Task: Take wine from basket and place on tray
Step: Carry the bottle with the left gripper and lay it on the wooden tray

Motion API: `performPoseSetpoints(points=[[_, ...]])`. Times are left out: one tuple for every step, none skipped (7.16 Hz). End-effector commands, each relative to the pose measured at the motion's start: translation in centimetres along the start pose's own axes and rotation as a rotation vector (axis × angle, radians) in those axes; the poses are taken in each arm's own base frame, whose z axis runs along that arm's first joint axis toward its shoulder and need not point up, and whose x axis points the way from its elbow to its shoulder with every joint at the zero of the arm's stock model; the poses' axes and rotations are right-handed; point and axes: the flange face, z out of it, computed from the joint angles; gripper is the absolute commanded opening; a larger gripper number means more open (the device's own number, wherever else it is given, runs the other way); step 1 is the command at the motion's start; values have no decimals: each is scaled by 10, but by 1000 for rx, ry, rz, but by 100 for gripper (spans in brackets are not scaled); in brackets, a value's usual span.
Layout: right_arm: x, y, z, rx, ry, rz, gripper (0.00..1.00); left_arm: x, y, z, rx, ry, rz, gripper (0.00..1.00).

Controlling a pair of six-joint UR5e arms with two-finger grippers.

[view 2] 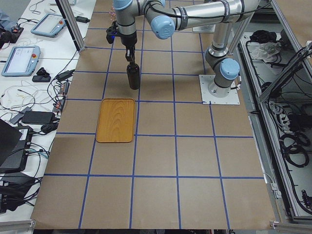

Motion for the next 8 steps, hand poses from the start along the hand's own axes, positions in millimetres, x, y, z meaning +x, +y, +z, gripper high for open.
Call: performPoseSetpoints(points=[[-1, -1, 0, 4, -4, 6, 100, -44, -32, 27, 18, -3, -13, 0], [0, 0, -1, 4, 0, 6, 100, -55, -50, 47, 35, -18, -15, 0], [-1, 0, -1, 4, -2, 5, 100, -59, -57, 60, 28, -14, -15, 0], [-1, -1, 0, 5, -2, 5, 100, -60, -60, 66, 24, -10, -13, 0], [-1, -1, 0, 4, 0, 5, 100, -61, -62, 73, 17, -2, -15, 0], [-1, -1, 0, 5, 0, 5, 100, -62, -63, 78, 10, 2, -15, 0], [-1, -1, 0, 4, 0, 5, 100, -62, -63, 78, 10, 2, -15, 0], [-1, -1, 0, 4, 0, 5, 100, -62, -63, 78, 9, 0, -15, 0]])
